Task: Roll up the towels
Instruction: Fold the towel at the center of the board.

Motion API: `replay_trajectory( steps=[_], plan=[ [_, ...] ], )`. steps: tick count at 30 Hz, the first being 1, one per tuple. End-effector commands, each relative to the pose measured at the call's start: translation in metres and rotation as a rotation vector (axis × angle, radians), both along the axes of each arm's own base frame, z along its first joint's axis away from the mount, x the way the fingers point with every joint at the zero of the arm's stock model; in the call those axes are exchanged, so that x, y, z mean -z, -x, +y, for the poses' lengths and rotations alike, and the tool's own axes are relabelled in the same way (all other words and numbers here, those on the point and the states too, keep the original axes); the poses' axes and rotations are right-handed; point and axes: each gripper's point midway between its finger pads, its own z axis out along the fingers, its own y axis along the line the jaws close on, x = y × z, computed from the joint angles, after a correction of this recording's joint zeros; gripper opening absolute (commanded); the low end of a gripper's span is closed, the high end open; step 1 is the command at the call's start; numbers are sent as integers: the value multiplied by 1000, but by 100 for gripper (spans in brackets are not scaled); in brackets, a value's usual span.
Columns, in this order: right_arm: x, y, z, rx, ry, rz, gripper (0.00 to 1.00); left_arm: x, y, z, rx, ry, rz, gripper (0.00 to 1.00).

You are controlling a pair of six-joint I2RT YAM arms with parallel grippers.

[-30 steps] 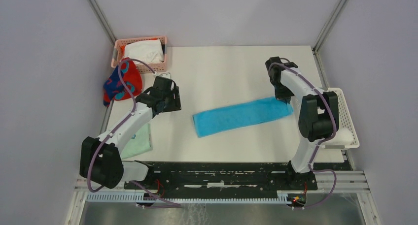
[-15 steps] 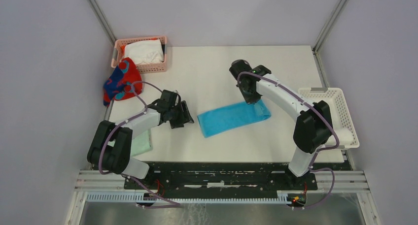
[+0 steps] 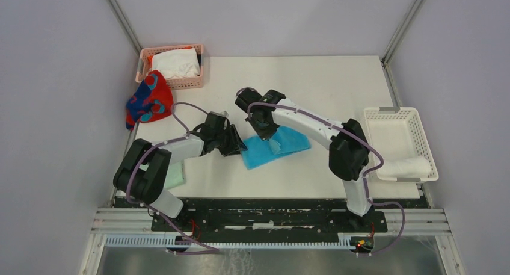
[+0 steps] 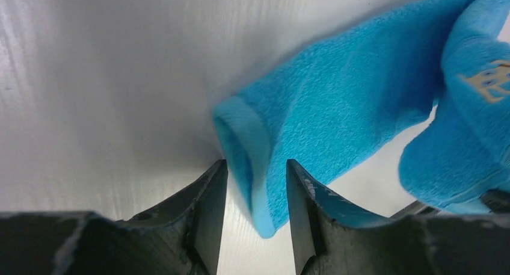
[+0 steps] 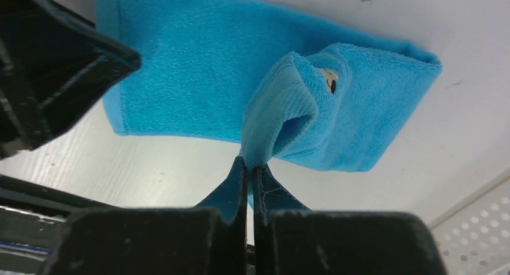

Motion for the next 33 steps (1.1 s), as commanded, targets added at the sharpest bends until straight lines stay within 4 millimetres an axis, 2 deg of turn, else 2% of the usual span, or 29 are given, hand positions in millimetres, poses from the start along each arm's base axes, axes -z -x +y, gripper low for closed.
replay_trajectory(
  steps=[1, 8, 11, 20, 22, 26, 30, 33],
  plan=[
    [-10, 9, 32, -26, -54, 7, 0, 3, 1, -11, -14, 40, 8, 45],
    [-7, 26, 58, -83, -76, 38, 0, 9, 6, -15, -7, 25, 14, 27],
    [-3, 32, 63, -104, -73, 52, 0, 13, 9, -16, -7, 21, 21, 24],
    [38, 45, 63, -122, -21, 144, 1, 11, 9, -9, -31, -3, 9, 24],
    [38, 50, 68, -137, -37, 156, 5, 13, 11, -7, -37, -12, 12, 24],
    [32, 53, 75, -149, -93, 161, 23, 14, 13, -6, -49, -8, 18, 26],
    [12, 57, 77, -164, -153, 143, 37, 9, 13, 1, -80, -22, -3, 29],
    [-8, 55, 70, -162, -205, 101, 43, 5, 15, 12, -108, -60, -18, 32]
  ],
)
